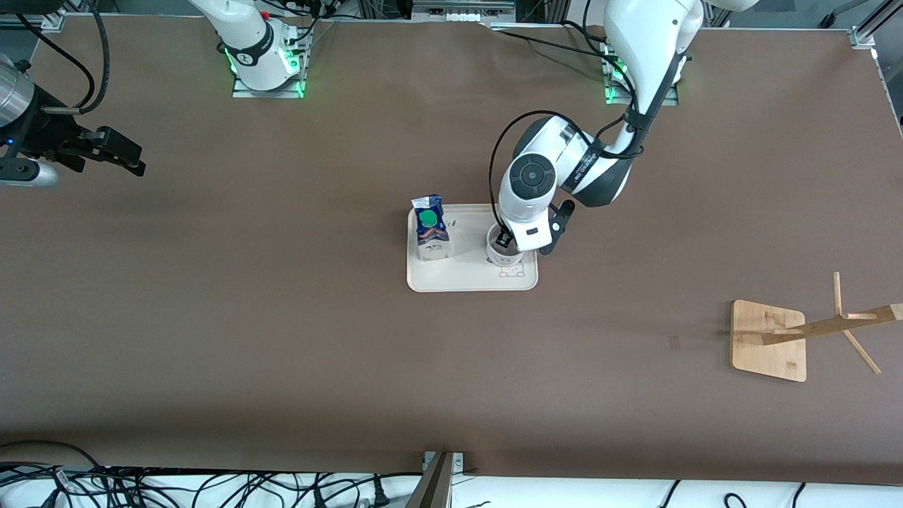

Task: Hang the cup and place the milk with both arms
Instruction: 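Grasp the mug rim with the left gripper and lift it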

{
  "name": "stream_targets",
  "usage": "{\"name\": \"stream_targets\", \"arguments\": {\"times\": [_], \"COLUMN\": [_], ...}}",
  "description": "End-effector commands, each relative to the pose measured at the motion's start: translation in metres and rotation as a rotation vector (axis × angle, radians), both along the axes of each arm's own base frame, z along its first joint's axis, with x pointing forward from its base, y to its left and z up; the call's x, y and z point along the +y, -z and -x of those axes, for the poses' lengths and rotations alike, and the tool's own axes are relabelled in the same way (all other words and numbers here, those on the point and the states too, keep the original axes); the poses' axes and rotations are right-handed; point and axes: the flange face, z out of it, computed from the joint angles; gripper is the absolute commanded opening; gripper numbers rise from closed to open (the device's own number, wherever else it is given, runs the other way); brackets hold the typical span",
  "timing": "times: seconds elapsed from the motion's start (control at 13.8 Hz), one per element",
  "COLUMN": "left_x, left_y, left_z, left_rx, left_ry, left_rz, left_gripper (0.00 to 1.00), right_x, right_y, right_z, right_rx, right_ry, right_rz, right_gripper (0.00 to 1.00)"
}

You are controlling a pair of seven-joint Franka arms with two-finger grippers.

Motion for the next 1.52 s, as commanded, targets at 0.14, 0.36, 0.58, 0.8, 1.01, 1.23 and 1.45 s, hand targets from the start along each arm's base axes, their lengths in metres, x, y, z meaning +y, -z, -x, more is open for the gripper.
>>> {"name": "stream_targets", "arguments": {"times": [0.14, 0.36, 0.58, 0.8, 1.01, 1.23, 1.45], "left_x": [-0.002, -0.003, -0.003, -0.002, -0.002, -0.005, 0.002], "left_y": [-0.001, -0.001, 0.000, -0.008, -0.027, -0.057, -0.093], "left_z": [-0.002, -0.001, 0.001, 0.000, 0.005, 0.014, 0.015], "left_rx": [-0.032, -0.031, -0.025, -0.030, -0.011, 0.005, -0.005], "left_ry": [0.099, 0.107, 0.109, 0.114, 0.145, 0.183, 0.194], "left_rz": [-0.028, -0.028, -0.032, -0.026, -0.033, -0.029, -0.024], "left_gripper": [0.11, 0.00, 0.00, 0.00, 0.00, 0.00, 0.00], "right_x": [0.000, 0.000, 0.000, 0.000, 0.000, 0.000, 0.000], "right_y": [-0.006, -0.006, -0.006, -0.006, -0.006, -0.005, -0.005], "right_z": [0.000, 0.000, 0.000, 0.002, 0.002, 0.003, 0.006], "right_rx": [0.002, 0.004, 0.004, 0.016, 0.017, 0.027, 0.042], "right_ry": [-0.013, -0.013, -0.013, -0.011, -0.011, -0.009, -0.009], "right_rz": [0.011, 0.011, 0.012, 0.013, 0.013, 0.013, 0.014], "right_gripper": [1.00, 1.00, 1.00, 1.00, 1.00, 1.00, 1.00]}}
